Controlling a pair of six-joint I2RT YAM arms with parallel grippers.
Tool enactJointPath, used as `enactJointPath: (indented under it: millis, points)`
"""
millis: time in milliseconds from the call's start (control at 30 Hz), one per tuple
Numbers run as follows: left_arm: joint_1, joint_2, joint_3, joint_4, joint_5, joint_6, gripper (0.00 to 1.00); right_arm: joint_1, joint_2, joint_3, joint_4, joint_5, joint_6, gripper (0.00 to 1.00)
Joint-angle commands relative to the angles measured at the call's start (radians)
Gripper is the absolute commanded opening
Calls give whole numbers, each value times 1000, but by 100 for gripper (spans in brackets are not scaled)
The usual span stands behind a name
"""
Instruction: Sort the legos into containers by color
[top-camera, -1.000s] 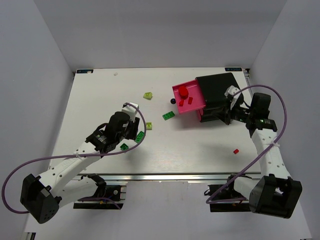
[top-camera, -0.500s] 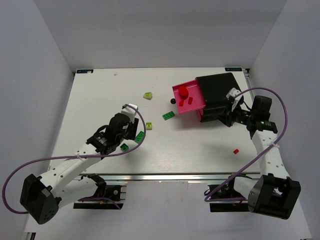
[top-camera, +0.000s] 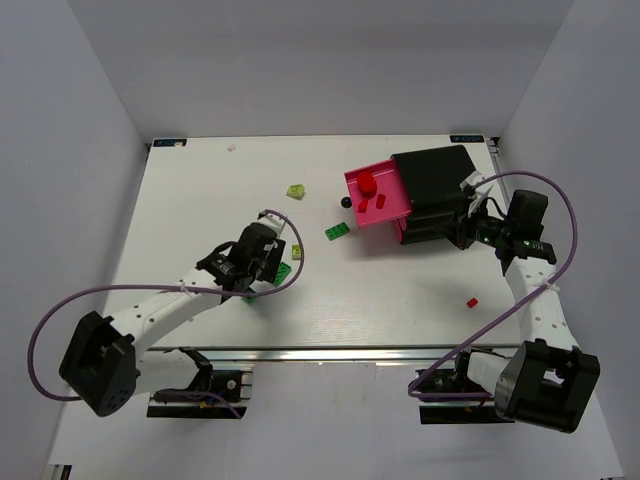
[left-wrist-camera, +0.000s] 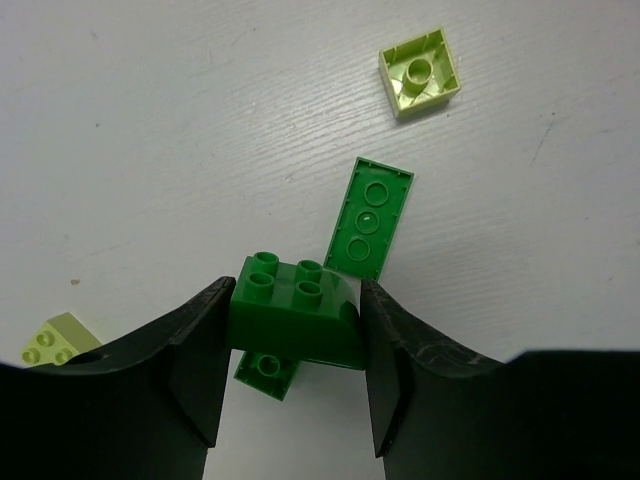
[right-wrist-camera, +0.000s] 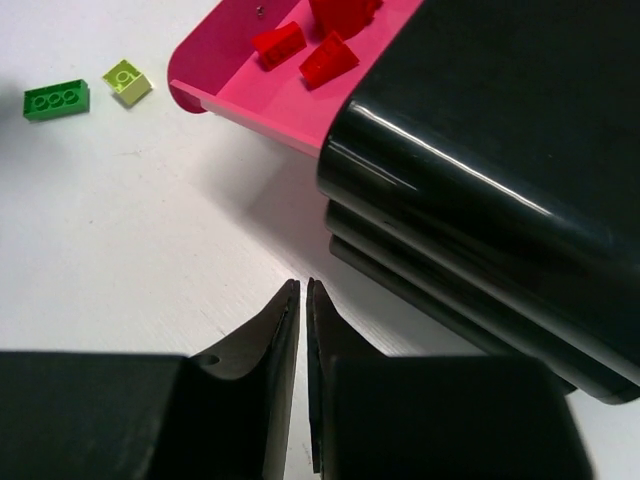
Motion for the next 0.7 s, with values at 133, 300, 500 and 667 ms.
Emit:
enactJointPath:
  millis: [133, 300, 500, 667]
  points:
    - [45, 105, 69, -39, 11, -41, 21, -51, -32, -30, 57, -22, 12, 14]
    - [100, 217, 159, -84, 11, -70, 23, -71, -31, -35, 49, -75, 6, 15]
    - [145, 369, 236, -110, 45, -67, 46, -86, -48, -42, 40, -101, -17, 19]
    - [165, 377, 245, -113, 70, -64, 68, -102, -61, -38, 38, -81, -13, 32]
